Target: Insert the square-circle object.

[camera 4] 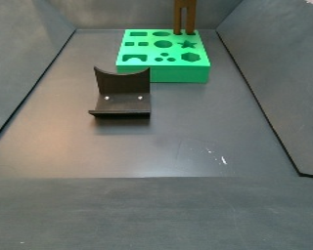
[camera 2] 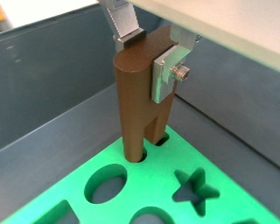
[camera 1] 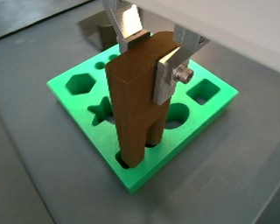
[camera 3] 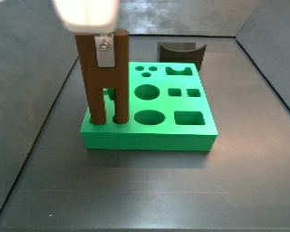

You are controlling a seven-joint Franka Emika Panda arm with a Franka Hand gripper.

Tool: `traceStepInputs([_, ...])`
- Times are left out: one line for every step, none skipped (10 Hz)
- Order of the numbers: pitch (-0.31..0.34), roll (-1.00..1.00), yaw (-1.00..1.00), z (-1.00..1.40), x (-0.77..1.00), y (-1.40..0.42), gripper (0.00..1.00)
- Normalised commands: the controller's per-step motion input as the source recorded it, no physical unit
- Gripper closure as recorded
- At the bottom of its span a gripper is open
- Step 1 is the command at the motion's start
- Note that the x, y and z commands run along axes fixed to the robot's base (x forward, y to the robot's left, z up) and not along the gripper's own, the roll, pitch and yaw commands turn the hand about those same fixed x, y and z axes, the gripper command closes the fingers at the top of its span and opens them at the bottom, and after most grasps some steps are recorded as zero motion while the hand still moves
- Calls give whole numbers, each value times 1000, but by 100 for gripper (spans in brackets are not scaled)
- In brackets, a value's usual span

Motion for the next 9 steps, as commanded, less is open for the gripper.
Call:
traceStepInputs([26,271,-557,0,0,0,100])
traceStepInputs([-24,83,0,-251,-166,0,100])
traceStepInputs([-80,0,49,-303,-263,0,100])
traceStepInputs([-107,-64,126,-263,-411,0,100])
traceStepInputs([-91,-84,131,-194,-351,6,100])
traceStepInputs([-83,-97,80,-140,-366,0,100])
traceStepInputs([-51,-70,0,-174,-74,-9,100])
traceStepInputs([-39,-37,-103,-343,77,-86,100])
traceStepInputs([-91,61,-220,-571,26,-103,100])
